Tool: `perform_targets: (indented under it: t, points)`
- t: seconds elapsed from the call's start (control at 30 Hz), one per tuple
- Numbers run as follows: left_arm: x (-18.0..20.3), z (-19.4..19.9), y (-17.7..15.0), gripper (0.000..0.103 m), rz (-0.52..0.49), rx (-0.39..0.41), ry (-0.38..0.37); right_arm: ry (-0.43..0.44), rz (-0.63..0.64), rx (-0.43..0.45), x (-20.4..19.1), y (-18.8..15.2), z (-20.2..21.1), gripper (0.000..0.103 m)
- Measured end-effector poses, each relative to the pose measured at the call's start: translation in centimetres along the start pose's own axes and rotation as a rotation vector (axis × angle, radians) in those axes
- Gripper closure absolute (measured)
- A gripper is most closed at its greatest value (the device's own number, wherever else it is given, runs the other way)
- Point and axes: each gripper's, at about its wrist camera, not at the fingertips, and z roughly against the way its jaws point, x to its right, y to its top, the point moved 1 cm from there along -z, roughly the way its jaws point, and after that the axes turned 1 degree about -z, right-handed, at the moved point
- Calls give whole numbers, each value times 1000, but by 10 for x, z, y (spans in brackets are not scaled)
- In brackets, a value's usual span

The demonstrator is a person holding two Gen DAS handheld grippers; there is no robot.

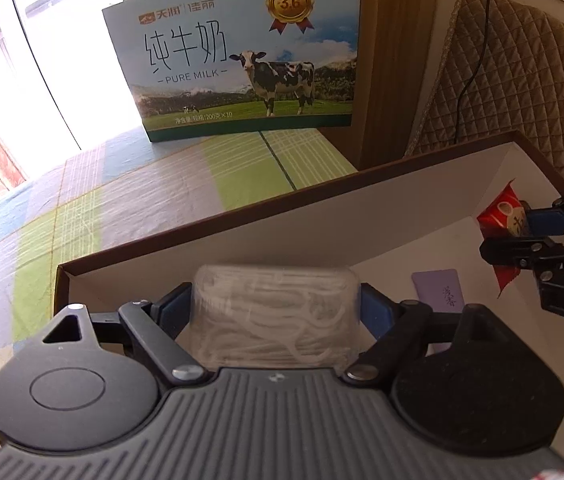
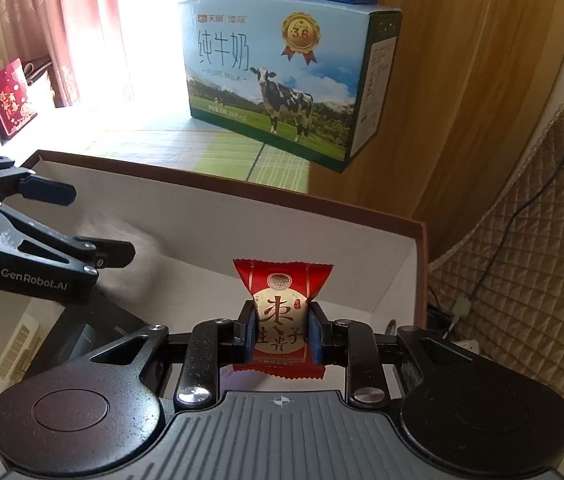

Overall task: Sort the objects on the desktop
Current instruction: 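Open the right tool to drop the snack packet while the left tool releases the floss box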

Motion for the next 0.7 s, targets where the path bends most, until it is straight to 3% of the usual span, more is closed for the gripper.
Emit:
perform_targets:
  t: [0.53,0.57,0.67,0.7]
  points:
    - [-11,10,-2,17,24,-7,35,123,-78,36,-17,6,-8,79]
    - [-12,12,-3,17,28,-8,38,129,-92,50,-16,7,-7,75]
    - [-15,17,-4,14,42,-4,49,141,-136,79,-14,8,-3,48]
    - [-16,19,-5,12,46,0,52,143,-144,88,-14,8,0,44]
